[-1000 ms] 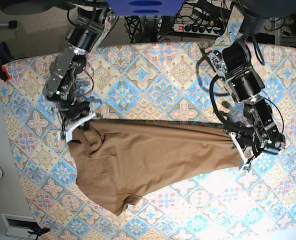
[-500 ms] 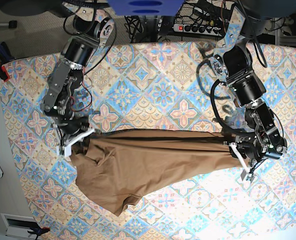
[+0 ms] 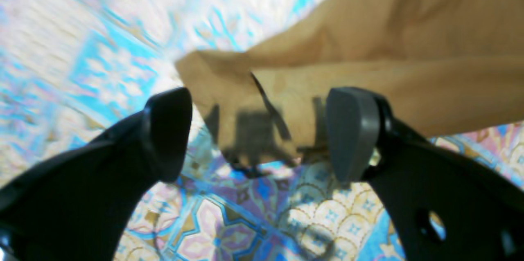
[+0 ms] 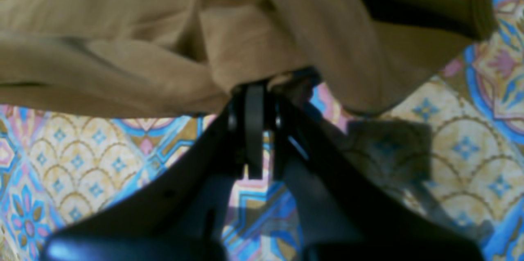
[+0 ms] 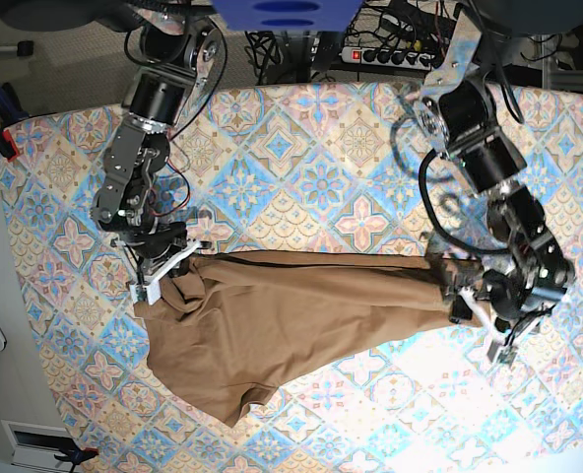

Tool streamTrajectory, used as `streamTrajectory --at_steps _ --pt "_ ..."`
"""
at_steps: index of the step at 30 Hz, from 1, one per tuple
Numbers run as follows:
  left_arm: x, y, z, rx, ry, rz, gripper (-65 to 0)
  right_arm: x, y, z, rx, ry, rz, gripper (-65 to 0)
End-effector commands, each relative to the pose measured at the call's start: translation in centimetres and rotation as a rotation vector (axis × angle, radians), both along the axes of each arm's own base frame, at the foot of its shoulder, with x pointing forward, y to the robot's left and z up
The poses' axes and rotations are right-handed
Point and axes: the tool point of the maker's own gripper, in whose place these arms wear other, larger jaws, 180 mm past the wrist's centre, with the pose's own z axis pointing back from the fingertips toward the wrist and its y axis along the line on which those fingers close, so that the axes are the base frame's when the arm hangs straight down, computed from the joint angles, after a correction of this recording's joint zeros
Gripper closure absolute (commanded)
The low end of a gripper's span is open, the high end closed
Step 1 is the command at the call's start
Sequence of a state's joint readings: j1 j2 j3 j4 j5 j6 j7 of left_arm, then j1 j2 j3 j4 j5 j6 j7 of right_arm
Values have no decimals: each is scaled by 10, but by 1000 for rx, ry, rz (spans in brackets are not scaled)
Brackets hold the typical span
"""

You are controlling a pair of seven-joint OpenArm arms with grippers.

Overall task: Layout the t-shirt on the table in an organized manner, then fold the t-shirt properly
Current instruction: 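Pull the shirt edge taut between both grippers, left gripper moving away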

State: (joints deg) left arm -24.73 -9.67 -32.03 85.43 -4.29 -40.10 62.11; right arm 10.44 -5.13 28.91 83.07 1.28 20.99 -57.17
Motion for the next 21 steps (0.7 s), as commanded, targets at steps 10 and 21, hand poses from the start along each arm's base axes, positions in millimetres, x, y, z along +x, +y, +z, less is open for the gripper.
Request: streamTrajectory --at_steps 10,21 --pt "-37 -4 25 46 -197 -36 -496 14 -3 19 0 -65 -2 0" --pt "-67 -13 -30 18 -102 -87 -502 14 -2 19 -1 -65 -1 0"
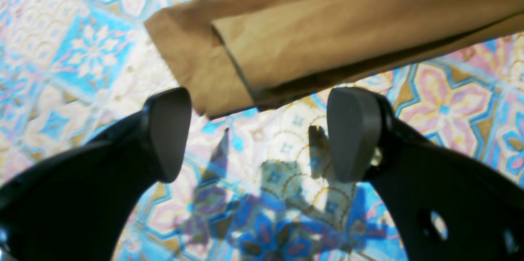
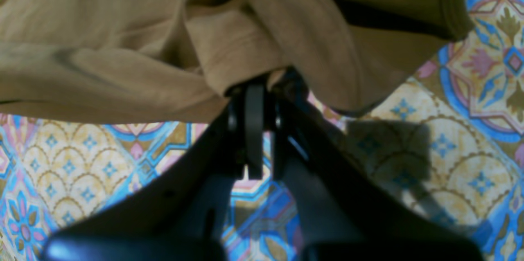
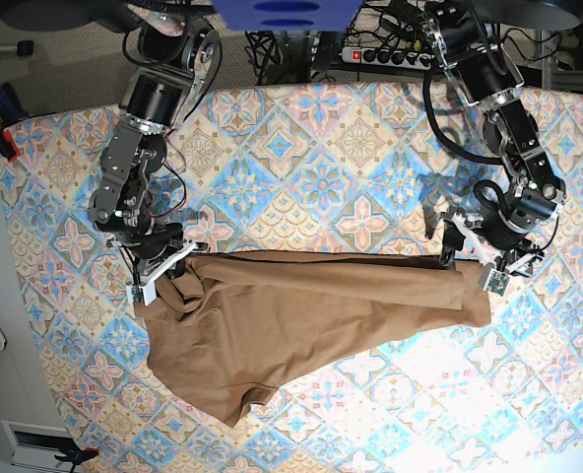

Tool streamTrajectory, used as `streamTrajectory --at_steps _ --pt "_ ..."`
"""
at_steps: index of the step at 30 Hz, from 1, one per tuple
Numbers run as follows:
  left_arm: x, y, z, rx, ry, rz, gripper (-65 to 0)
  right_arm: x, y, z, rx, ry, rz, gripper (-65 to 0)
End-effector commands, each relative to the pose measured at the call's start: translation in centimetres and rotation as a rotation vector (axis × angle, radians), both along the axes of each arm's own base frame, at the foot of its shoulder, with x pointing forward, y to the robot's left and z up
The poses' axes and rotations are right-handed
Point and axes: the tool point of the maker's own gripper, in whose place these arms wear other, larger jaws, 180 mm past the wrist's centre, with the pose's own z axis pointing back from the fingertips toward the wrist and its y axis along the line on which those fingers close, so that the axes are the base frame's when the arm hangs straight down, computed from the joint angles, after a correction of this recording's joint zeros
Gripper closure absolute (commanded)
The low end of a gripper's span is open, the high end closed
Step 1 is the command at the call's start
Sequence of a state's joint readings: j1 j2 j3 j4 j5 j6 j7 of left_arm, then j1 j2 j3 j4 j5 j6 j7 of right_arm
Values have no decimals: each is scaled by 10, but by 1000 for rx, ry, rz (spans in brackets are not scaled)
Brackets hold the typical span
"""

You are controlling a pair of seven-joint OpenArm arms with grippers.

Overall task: Layout the t-shirt on the table in an organized manner, then fold the t-shirt properly
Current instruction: 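Pull the shirt edge taut between both grippers, left gripper moving away, then regrasp the shirt edge with the left gripper while the right holds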

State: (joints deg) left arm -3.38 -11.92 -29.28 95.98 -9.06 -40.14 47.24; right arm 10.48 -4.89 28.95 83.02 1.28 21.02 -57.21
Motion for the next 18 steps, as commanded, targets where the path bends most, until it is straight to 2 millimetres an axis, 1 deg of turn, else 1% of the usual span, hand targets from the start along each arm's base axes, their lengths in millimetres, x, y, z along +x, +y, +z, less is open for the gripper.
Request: streamTrajectory --at_steps 1,2,4,6,7,8,10,12,13,14,15,16,18 --pt "5 -1 0 -9 -5 -8 -502 14 0 19 3 -65 0 0" --pt "5 -3 -7 -16 17 -16 -501 14 0 19 3 -65 0 0" --pt "13 -3 -10 12 35 -41 -498 14 0 19 3 -65 0 0" --pt "15 -8 -19 52 72 -67 -498 14 -1 19 3 -65 0 0" --pt "17 -7 -20 71 78 -69 -498 14 -1 19 3 -65 0 0" --pt "23 -7 -14 84 59 -68 -498 14 -1 19 3 -65 0 0" --pt "32 -15 -8 74 23 -71 -498 14 -1 19 3 -65 0 0" --pt "38 -17 -3 91 -2 -72 -498 14 -1 19 3 -65 0 0" --pt "44 -23 -2 96 -7 -84 -498 14 -1 19 3 -65 0 0" --pt "48 -32 -8 94 7 -101 -498 14 -1 19 3 -65 0 0" --pt "52 -36 -13 101 26 -112 -498 14 -1 19 3 -65 0 0" --pt "61 -38 -11 109 27 -120 -498 14 -1 19 3 -65 0 0" --pt "75 -42 -14 99 49 -126 -498 13 -1 18 3 -64 0 0"
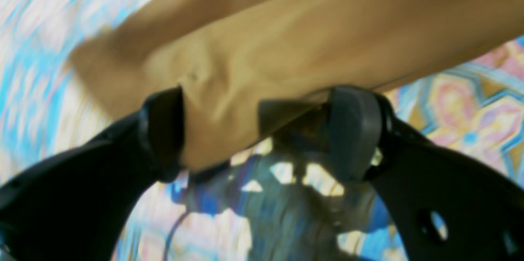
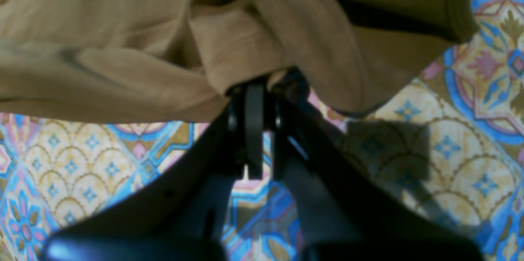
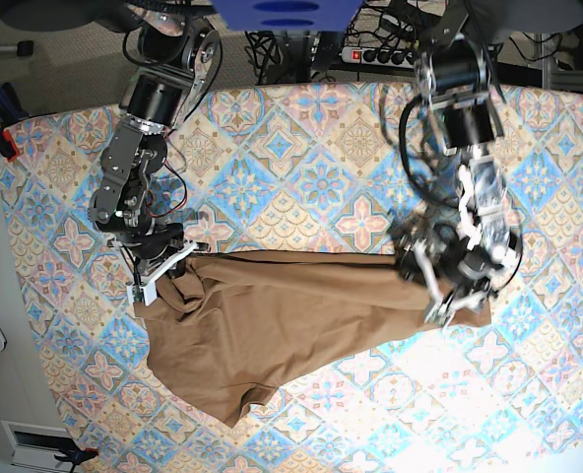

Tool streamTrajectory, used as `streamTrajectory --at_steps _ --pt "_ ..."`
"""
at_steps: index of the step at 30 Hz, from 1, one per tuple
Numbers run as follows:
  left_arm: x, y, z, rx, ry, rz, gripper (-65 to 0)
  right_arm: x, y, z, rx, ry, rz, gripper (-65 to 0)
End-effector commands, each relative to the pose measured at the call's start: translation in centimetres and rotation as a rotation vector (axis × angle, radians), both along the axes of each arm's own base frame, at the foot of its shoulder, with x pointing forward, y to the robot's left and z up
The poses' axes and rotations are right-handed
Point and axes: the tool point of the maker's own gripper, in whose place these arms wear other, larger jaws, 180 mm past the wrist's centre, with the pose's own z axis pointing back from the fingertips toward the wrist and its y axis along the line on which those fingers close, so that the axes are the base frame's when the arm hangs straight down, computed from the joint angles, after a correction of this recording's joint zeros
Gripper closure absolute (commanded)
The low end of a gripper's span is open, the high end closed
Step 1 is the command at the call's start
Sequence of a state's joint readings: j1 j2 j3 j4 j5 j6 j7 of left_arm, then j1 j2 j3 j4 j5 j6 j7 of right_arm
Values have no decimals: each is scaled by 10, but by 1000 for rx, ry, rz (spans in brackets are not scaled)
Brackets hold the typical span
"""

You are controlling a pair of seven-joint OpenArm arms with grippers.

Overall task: Layout the t-shirt on the table in an organized manner, then fold the t-shirt properly
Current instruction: 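Regrasp the shirt edge with the left gripper while the right holds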

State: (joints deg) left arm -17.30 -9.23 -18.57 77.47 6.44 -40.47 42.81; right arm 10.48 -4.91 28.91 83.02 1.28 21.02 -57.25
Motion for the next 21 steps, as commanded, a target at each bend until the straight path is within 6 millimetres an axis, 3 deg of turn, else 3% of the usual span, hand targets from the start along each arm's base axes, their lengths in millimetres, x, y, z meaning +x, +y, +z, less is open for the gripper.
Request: streamTrajectory --at_steps 1,9,12,15,21 --pt "18 3 16 -6 -45 4 -497 13 -1 18 2 -64 -1 0" --pt "79 -17 54 -91 -90 -14 -497 14 -1 19 3 -66 -2 0" --pt "94 -28 58 -149 -127 -32 -497 14 -1 19 3 -66 -2 0" --pt "97 -34 51 -190 -127 -37 -497 14 -1 19 3 -66 -2 0" --pt "100 -30 57 -214 -171 -28 -497 14 -1 19 3 -66 -2 0"
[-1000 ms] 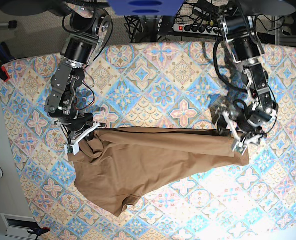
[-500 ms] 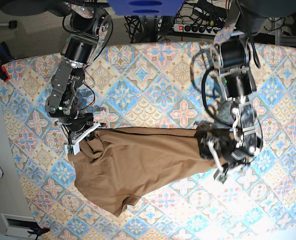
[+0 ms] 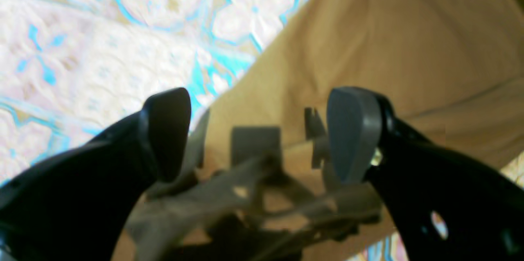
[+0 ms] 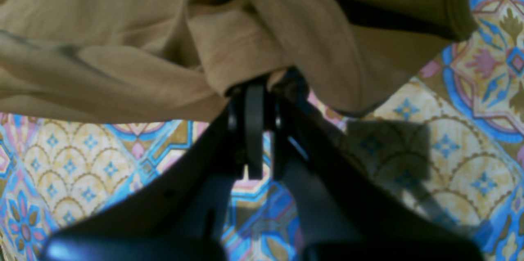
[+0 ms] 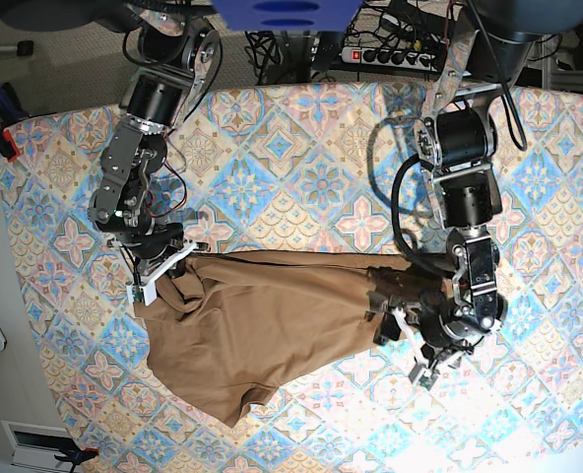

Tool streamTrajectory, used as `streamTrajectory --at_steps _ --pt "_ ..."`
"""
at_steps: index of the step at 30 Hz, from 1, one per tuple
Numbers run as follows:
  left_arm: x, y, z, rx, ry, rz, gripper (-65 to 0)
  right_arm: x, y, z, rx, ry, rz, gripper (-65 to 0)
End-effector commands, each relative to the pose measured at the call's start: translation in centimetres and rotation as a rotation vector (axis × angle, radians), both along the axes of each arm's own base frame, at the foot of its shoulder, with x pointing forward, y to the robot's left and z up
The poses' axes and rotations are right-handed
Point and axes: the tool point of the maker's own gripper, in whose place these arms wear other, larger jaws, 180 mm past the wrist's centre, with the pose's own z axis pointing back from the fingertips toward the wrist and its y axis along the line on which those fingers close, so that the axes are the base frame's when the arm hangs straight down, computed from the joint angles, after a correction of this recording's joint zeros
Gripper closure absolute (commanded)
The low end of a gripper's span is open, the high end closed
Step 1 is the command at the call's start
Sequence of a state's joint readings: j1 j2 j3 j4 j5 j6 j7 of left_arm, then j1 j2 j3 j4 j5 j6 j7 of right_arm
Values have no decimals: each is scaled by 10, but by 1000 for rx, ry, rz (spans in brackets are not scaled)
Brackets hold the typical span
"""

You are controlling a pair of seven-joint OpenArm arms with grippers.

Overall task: Layout the t-shirt on the table in an organized manner, then fold the t-shirt properly
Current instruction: 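Regrasp the shirt edge with the left gripper while the right holds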

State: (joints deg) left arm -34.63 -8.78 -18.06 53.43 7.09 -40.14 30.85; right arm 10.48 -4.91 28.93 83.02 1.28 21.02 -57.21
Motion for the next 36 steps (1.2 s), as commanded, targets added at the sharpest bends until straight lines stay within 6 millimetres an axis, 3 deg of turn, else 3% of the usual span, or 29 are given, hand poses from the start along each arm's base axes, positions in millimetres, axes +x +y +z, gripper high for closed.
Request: streamTrajectory --at_steps 1,3,6,11,18,25,36 --pt "17 4 32 -15 -88 12 -497 14 -1 18 3 -64 -2 0" --pt "17 20 47 -17 -138 56 -497 13 -1 17 3 -61 -2 0" --pt "0 49 66 28 -205 130 -497 13 -1 17 3 -61 -2 0" --pt "-46 61 80 158 -278 144 -497 13 -1 17 3 -62 -2 0" --pt "-89 82 32 226 -162 143 -497 13 -1 17 3 -61 0 0" --pt "-88 87 -11 135 -120 133 -497 12 -1 16 3 -59 0 0" --pt "-51 74 -20 51 -70 121 -497 13 -1 17 3 -62 0 0"
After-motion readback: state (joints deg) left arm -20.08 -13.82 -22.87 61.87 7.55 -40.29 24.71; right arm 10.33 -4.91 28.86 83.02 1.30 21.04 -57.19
